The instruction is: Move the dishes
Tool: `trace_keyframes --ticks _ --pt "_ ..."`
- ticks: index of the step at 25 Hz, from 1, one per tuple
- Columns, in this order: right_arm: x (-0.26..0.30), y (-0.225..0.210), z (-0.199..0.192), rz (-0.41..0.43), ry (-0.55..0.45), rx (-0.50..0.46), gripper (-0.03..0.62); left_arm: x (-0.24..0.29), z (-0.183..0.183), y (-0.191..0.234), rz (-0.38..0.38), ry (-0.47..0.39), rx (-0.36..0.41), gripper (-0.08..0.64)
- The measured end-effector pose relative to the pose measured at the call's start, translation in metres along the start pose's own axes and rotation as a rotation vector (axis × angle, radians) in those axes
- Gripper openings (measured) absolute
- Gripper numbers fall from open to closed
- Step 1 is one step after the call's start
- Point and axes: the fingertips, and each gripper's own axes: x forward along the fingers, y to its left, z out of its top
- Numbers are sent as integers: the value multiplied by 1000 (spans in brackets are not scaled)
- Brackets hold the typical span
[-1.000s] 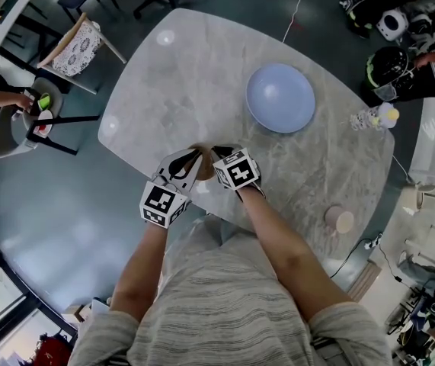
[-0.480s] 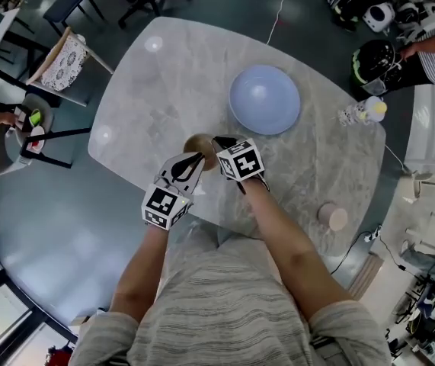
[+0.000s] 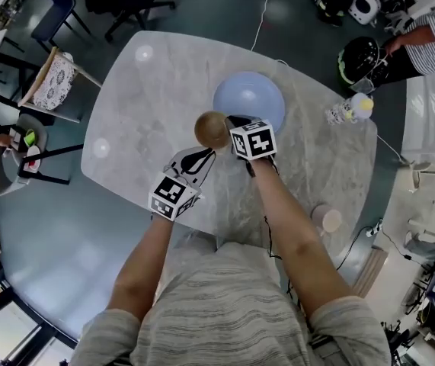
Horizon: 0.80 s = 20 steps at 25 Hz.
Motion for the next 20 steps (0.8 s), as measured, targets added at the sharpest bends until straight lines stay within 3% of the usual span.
trace_keyframes --ticks 13,20 --pt "4 -89 28 -122 -15 97 28 34 -2 -5 -29 35 -28 28" --pt "19 -100 25 -145 16 134 28 29 -5 4 -12 41 -42 28"
